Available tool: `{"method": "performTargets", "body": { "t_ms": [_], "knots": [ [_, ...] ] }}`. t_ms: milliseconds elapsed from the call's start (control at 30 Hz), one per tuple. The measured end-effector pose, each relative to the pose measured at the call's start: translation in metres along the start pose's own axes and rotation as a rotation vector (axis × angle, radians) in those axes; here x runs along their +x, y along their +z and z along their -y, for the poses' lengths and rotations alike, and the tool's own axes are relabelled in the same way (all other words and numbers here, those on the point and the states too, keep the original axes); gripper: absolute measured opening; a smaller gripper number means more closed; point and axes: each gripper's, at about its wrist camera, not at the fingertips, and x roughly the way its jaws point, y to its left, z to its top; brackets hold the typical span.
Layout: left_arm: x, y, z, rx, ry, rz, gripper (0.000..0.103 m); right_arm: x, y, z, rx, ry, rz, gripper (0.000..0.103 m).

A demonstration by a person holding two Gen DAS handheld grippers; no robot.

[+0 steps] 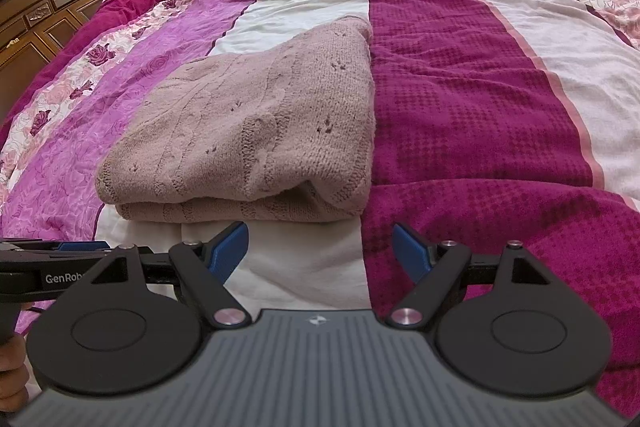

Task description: Fold small clothes

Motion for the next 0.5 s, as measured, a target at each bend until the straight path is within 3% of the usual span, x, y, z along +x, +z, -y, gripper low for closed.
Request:
{"method": "performTargets", "body": {
  "t_ms": [500],
  "knots": [
    [-0.0008, -0.0004, -0.0008, 0.001, 0.002, 0.001, 0.055, 0.0000, 0.0001, 0.0001, 0.000, 0.000, 0.000, 0.084]
  ]
}}
